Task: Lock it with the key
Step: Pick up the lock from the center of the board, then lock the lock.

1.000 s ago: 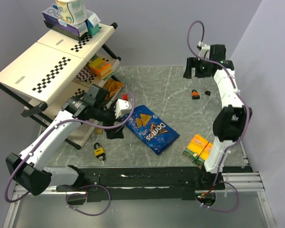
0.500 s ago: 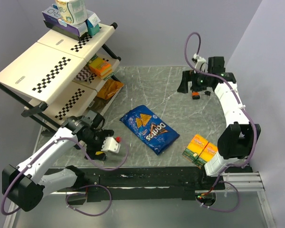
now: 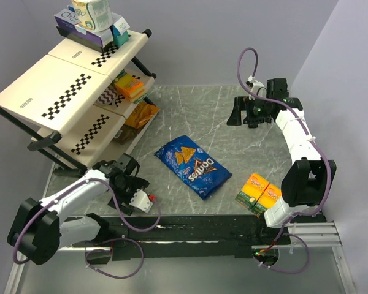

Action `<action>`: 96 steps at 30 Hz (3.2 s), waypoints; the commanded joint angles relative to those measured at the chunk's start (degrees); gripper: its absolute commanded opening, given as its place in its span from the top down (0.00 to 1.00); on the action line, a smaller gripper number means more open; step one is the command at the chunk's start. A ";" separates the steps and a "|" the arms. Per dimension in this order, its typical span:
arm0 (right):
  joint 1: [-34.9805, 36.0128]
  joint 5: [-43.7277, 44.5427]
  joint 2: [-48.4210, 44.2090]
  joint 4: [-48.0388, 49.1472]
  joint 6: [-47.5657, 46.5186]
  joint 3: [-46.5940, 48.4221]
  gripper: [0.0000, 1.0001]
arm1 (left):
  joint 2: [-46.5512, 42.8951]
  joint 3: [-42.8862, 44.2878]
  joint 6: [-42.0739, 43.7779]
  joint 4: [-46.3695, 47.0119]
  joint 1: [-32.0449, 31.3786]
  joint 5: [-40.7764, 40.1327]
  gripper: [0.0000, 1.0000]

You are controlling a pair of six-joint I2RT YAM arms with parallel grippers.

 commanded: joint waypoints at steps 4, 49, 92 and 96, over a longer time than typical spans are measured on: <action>0.03 -1.03 -1.81 0.28 0.11 -0.04 0.01 | 4.24 -1.29 6.23 6.71 0.57 -1.01 0.01; 22.44 -24.14 -4.71 38.67 41.41 -23.06 0.02 | 6.53 27.97 -49.22 18.40 -7.51 14.90 0.99; 31.32 -25.64 1.18 47.13 49.68 -22.10 0.74 | 11.89 34.39 -67.50 26.07 -10.50 5.49 0.65; 30.18 -25.90 -0.13 45.19 47.05 -21.39 1.00 | 11.72 35.80 -64.79 19.81 -9.80 11.36 0.34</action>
